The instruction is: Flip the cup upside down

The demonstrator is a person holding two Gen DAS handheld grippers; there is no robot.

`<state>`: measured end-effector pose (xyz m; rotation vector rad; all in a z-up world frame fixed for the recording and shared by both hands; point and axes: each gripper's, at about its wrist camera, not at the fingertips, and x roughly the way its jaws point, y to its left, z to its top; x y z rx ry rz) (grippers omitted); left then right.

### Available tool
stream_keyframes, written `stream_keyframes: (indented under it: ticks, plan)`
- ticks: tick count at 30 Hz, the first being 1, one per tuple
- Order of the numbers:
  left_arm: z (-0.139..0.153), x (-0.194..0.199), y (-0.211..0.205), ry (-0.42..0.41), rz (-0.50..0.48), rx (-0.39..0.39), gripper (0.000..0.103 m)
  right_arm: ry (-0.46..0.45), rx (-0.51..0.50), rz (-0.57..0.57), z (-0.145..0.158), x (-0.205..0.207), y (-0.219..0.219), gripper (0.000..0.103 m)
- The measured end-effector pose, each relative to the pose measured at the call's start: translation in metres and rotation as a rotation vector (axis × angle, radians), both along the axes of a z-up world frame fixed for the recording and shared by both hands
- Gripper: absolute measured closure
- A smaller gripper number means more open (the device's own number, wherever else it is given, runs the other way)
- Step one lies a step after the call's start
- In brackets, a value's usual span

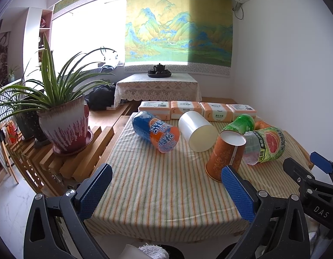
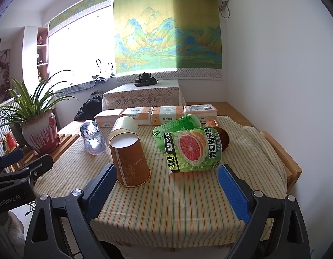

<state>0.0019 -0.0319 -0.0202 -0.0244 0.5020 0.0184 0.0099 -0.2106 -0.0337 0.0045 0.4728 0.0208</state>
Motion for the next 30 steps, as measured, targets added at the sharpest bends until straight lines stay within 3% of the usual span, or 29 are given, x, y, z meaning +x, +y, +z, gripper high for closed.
stream_keyframes:
  ticks: [30]
  plan:
    - [0.0010, 0.0044, -0.0035, -0.008, -0.007, 0.013, 0.001, 0.016, -0.003, 0.002, -0.0038, 0.0054, 0.0008, 0.011]
